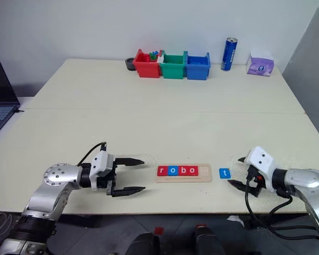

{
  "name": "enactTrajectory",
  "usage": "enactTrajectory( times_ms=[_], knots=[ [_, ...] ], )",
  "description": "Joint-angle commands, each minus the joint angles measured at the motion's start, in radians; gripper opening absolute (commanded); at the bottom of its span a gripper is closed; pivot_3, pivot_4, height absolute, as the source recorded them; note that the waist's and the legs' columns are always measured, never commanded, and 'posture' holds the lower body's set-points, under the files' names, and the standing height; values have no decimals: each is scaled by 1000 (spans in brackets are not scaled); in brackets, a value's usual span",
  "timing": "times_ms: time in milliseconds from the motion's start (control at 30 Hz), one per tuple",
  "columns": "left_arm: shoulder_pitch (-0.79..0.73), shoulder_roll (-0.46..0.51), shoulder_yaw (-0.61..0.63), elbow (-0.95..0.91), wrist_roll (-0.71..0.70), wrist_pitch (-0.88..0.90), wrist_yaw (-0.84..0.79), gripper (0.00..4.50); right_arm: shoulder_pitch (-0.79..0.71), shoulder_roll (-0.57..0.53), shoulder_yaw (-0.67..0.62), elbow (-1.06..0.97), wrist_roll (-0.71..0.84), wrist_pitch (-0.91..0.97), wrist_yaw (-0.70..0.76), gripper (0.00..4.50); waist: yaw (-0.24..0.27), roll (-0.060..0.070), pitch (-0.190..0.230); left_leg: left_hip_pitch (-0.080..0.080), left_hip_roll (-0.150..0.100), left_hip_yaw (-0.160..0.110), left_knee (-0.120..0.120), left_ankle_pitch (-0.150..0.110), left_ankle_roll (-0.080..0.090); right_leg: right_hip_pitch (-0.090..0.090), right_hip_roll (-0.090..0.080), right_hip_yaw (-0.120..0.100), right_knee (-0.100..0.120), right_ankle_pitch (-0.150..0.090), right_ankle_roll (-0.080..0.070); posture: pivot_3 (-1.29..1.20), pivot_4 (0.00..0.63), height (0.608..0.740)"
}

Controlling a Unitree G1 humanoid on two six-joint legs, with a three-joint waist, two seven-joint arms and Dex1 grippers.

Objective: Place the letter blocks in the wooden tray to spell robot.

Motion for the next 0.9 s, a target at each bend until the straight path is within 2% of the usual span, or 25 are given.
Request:
enactTrajectory(
  times_ms=[33, 267, 400, 667, 800, 900],
  knots=[
    [-25, 7, -3, -15, -6, -23, -23, 4500, -78, -26, 48, 97, -53, -128, 88, 4484, 0, 0, 0, 0, 0, 0, 0, 0, 0, 0, 0, 0, 0, 0, 0, 0, 150, 740],
    [-32, 7, -18, -25, 7, -31, -26, 4500, -225, -13, 154, 271, -110, -223, 220, 4484, 1, 1, 1, 0, 0, 0, 0, 0, 0, 0, -2, 1, 0, 0, 0, 0, 150, 740],
    [-36, 11, -19, -30, 9, -27, -23, 4500, -278, 18, 186, 282, -80, -161, 275, 4484, 1, 1, 2, 0, 1, 0, 0, 0, 0, 0, -2, 0, 0, 1, -1, 0, 150, 740],
    [-38, 16, -16, -32, 15, -19, -16, 4500, -320, 69, 225, 308, -101, -117, 289, 4484, 2, 1, 2, 0, 1, -1, 0, 0, 0, 0, -2, 0, 0, 1, -2, 0, 150, 740],
    [-36, 16, -15, -33, 17, -18, -12, 4500, -328, 75, 233, 320, -115, -111, 283, 3232, 2, 2, 2, 0, 1, -1, 1, 0, 0, 0, -2, 0, 0, 1, -2, 0, 150, 740],
    [-30, 16, -14, -32, 19, -24, -11, 4500, -332, 75, 227, 316, -117, -97, 282, 2126, 2, 2, 2, 0, 1, -1, 1, 0, 0, 0, -2, 0, 0, 3, -4, 0, 150, 740]
  ],
)
